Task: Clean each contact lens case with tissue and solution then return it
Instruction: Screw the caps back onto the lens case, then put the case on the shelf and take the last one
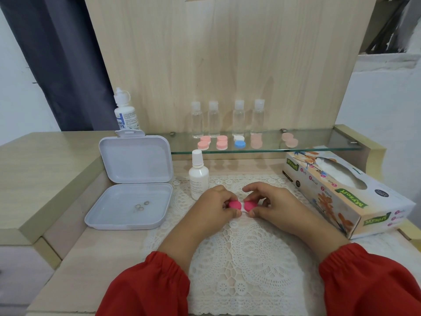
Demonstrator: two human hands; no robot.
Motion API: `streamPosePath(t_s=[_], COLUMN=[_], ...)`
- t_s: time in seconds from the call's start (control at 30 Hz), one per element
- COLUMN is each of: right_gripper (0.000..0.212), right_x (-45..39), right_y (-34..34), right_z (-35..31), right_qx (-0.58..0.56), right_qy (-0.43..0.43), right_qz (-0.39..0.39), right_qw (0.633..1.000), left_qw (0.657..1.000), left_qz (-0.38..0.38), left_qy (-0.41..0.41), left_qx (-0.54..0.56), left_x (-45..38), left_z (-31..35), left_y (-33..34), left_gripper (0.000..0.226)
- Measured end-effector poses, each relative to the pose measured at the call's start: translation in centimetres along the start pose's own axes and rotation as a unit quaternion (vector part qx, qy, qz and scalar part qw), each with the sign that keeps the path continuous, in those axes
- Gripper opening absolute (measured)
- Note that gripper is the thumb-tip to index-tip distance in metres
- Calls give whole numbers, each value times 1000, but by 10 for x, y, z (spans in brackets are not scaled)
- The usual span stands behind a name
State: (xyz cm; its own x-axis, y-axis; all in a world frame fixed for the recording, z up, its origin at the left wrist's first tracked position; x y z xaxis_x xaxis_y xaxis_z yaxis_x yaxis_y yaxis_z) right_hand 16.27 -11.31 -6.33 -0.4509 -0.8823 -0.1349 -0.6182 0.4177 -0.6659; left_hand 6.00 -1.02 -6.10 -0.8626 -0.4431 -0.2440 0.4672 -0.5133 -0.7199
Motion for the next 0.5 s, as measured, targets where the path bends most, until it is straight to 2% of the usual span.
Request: streamPosePath(t_s=[0.17, 0.3, 0.5], right_gripper=[54, 52, 44], right_x=[3, 9, 18], right_y=[-3, -8, -36], right_z=[1, -1, -12], right_qx=[27, 14, 9], right_qy=[-15, -14, -42], right_qz=[-18, 2, 142], right_qw=[999, 1000, 989], left_qw=[1000, 999, 997], left_qz=[2, 9, 40], left_qy=[-8, -26, -35], left_qx=[6, 29, 62], left_x=[1, 2, 7], left_z=[-1, -5, -7], left_y=[-1, -5, -16], left_gripper=[26, 39, 30])
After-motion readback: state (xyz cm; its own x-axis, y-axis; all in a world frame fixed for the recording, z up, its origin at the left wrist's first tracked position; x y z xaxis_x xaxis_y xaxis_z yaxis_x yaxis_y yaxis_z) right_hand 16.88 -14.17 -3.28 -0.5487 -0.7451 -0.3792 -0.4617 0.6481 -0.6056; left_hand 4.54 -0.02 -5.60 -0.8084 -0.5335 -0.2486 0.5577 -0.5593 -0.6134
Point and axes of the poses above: each hand's wrist, its own x-axis away from the middle knuckle, its own y-axis out of the palm, z = x × y, the point moved 7 cm from there along -x, towards the middle knuckle, and after that the axes turned 1 degree about z, right-handed, at the moved point
